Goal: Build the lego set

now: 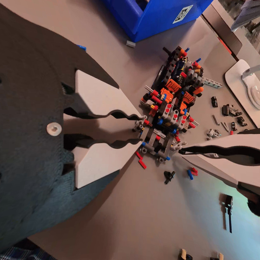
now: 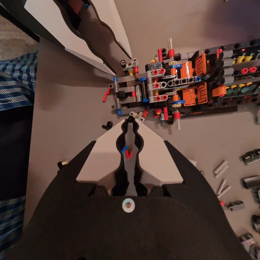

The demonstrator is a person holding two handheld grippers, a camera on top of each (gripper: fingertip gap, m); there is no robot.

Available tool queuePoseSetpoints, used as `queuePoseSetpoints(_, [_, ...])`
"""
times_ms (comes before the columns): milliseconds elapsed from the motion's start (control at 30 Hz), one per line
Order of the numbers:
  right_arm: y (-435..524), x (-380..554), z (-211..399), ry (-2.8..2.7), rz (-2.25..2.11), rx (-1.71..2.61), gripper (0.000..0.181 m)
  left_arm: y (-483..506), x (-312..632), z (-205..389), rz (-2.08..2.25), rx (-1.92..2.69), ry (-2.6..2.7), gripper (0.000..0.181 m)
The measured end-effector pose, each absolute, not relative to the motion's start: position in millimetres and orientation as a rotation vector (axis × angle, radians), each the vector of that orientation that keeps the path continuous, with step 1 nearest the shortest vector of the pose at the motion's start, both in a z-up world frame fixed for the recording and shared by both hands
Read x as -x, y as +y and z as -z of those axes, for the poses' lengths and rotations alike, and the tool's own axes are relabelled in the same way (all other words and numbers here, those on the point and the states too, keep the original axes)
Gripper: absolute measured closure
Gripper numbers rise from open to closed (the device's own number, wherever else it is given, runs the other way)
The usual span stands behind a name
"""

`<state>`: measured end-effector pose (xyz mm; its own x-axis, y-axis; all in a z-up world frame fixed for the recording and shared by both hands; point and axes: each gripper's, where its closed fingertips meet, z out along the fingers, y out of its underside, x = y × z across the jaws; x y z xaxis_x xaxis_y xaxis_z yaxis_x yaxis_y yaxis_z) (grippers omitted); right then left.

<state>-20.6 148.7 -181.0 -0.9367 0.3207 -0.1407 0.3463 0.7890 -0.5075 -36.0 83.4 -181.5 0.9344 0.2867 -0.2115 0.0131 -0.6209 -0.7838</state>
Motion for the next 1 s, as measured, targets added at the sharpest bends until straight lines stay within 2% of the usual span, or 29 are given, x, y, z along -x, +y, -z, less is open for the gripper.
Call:
queuePoseSetpoints(33, [147.4, 19.8, 180.0, 2.926, 0.834, -0.532, 0.176, 84.0, 35.2, 181.4, -0.380, 2.213, -0.213, 0.157])
queuePoseSetpoints(300, [146.4, 23.1, 174.6, 2.994, 0.685, -0.394, 0.177, 98.7, 16.8, 154.0, -0.436, 2.155, -0.123, 0.159])
queuePoseSetpoints(700, [144.6, 19.6, 178.8, 2.981, 0.566, -0.272, 0.176, 145.7, 3.3, 187.1, -0.247, 2.250, -0.147, 0.141])
queuePoseSetpoints(1000, [146.2, 19.6, 178.6, 2.971, 0.592, -0.293, 0.176, 151.0, -1.2, 190.4, -0.235, 2.262, -0.097, 0.141])
